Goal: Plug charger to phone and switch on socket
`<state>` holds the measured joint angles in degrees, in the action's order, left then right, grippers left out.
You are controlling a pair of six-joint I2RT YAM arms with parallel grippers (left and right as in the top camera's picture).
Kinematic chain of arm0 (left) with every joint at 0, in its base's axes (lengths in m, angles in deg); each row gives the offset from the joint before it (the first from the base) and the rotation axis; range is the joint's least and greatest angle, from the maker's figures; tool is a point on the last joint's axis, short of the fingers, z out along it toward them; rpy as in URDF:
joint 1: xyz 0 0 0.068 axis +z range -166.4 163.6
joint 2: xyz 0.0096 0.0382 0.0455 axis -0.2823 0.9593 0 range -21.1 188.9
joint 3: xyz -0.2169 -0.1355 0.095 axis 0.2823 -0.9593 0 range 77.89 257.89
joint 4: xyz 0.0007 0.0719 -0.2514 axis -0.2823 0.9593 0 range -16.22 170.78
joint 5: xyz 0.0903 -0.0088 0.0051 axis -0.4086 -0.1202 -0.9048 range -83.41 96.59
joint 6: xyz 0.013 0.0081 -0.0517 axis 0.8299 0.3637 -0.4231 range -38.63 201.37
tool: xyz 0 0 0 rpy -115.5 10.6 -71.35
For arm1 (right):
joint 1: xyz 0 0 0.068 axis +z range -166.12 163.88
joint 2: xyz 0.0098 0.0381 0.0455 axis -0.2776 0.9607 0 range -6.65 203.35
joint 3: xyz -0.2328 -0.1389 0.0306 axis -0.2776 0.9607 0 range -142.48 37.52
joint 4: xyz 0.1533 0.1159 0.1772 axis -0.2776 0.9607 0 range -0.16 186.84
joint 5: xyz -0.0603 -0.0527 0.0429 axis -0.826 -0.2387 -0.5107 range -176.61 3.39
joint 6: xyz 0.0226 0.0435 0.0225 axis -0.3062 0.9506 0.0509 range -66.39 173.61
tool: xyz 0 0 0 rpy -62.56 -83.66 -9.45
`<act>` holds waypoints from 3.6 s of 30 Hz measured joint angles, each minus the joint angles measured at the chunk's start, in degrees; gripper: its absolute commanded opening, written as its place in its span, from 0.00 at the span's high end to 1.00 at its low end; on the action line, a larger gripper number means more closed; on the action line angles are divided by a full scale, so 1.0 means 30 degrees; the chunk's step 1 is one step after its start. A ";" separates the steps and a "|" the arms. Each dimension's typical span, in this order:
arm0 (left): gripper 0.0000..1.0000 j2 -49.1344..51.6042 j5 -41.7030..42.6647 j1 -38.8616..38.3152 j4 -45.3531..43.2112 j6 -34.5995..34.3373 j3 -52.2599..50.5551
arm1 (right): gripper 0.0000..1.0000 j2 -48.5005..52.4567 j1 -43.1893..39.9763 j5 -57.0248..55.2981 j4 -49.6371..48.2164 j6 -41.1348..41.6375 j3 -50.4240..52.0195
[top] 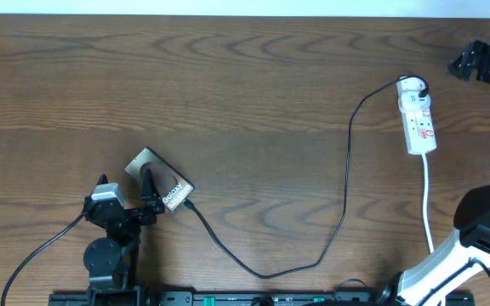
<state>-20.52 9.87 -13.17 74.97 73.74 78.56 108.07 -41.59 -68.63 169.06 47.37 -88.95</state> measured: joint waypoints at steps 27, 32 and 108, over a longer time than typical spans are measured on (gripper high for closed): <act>0.10 0.0000 0.0007 0.0000 0.0022 0.0000 0.0036 | 0.01 -1.0295 0.4306 -0.2004 -1.4171 -0.0146 1.4972; 0.10 0.0000 0.0000 0.0000 0.0029 0.0007 0.0044 | 0.01 -1.3624 0.5916 -0.2004 -1.7529 -0.0153 2.0021; 0.10 0.0000 0.0000 0.0000 0.0051 0.0022 0.0058 | 0.01 -3.8009 0.8415 -0.5399 -2.5048 0.3242 4.2031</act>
<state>-20.52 9.87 -13.17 75.12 73.80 78.73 -5.96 -16.35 -84.83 93.91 57.10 37.14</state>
